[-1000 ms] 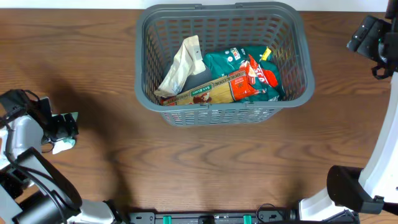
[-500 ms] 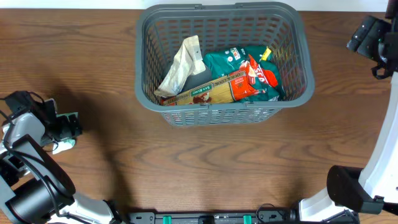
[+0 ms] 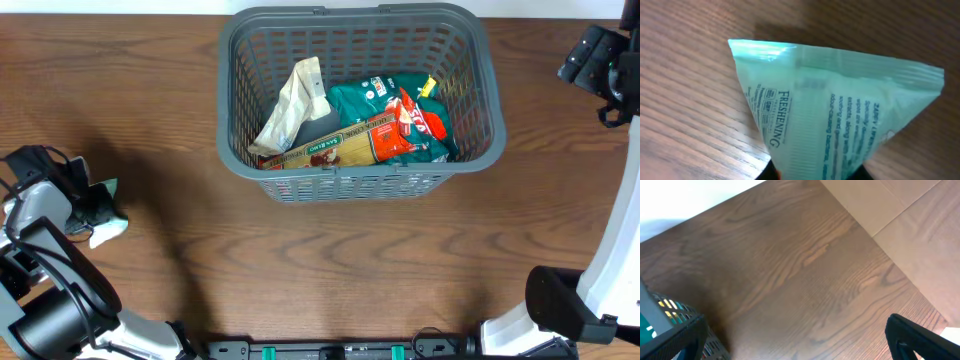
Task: Pack container
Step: 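Lower the left gripper and grasp the wipes packet, then lift the wipes packet with the left gripper over the basket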
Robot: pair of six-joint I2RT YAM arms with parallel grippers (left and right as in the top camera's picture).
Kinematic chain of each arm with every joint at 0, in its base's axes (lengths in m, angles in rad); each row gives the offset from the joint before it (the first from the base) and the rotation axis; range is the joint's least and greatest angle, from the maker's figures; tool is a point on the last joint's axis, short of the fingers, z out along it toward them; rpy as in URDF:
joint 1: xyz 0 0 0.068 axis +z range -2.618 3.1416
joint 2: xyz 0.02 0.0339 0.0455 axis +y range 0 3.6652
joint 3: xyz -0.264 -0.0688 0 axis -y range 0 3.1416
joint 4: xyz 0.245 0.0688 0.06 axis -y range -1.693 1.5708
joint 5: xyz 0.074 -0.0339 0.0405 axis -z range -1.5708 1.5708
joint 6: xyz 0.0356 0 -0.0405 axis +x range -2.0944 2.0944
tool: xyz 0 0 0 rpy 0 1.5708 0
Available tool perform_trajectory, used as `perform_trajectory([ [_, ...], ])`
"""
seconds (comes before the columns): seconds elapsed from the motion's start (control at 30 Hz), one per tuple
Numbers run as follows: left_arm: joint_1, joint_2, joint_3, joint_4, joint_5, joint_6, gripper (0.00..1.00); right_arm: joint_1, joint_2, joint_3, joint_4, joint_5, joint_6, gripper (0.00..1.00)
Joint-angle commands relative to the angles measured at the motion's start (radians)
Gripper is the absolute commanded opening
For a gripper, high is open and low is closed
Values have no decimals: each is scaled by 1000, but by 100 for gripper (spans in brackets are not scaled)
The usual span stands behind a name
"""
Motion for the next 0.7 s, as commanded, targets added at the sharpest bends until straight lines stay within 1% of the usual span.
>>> perform_trajectory([
  [0.0,5,14,-2,-24,3,-11,6,-3,-6,9,-2,10,12,99],
  [0.07,5,14,-2,-25,3,-24,6,-3,-6,9,-2,10,12,99],
  [0.17,5,9,8,-25,5,-79,6,-3,-6,9,-2,10,12,99],
  [0.33,3,-36,48,-63,97,-100,6,-3,-6,9,-2,10,12,99],
  [0.43,3,-66,99,-119,111,-112,6,-3,-6,9,-2,10,12,99],
  [0.6,-2,-100,228,-271,111,-113,6,-3,-6,9,-2,10,12,99],
  [0.67,-10,-111,282,-322,112,-135,6,-3,-6,9,-2,10,12,99],
])
